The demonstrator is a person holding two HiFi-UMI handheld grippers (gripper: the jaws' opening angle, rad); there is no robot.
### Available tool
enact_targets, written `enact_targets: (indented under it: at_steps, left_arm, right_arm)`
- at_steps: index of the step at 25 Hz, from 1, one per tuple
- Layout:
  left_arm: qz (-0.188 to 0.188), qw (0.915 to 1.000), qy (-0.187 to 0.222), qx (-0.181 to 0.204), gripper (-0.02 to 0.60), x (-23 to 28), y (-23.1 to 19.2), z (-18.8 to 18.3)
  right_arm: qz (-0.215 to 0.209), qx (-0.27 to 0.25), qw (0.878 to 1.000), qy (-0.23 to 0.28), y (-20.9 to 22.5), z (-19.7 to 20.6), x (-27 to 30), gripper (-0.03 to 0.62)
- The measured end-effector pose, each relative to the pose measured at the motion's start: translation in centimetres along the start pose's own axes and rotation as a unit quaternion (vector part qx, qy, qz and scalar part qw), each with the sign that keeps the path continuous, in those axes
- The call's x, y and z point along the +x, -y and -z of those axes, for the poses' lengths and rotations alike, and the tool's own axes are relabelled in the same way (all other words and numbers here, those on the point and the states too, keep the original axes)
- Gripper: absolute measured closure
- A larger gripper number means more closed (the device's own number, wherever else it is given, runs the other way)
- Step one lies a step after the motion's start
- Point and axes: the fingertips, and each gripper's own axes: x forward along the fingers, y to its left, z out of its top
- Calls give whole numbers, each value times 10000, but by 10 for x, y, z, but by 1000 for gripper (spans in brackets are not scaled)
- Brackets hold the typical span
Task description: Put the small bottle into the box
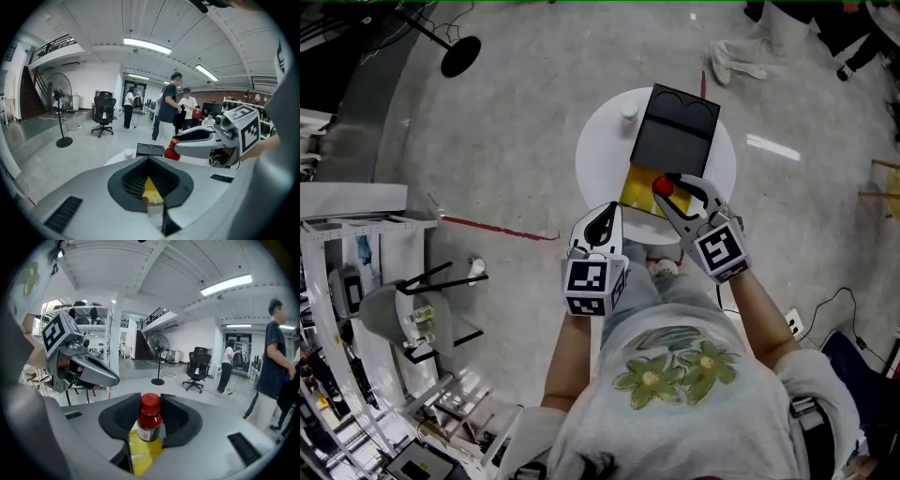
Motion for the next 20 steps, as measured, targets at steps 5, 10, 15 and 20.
enact_targets:
  at_steps: [5,10,15,20]
  left_arm:
    - [57,10000,-67,-15,581,10,-6,0]
    - [69,9999,-118,-51,581,12,-15,1]
    - [52,9998,-193,-98,581,17,-20,6]
    - [31,9997,-215,-138,581,20,-25,8]
  right_arm:
    - [2,78,9998,-173,4,12,10,457]
    - [-4,106,9994,-330,3,22,21,457]
    - [-46,144,9990,-422,4,33,31,457]
    - [-142,149,9977,-647,2,48,41,457]
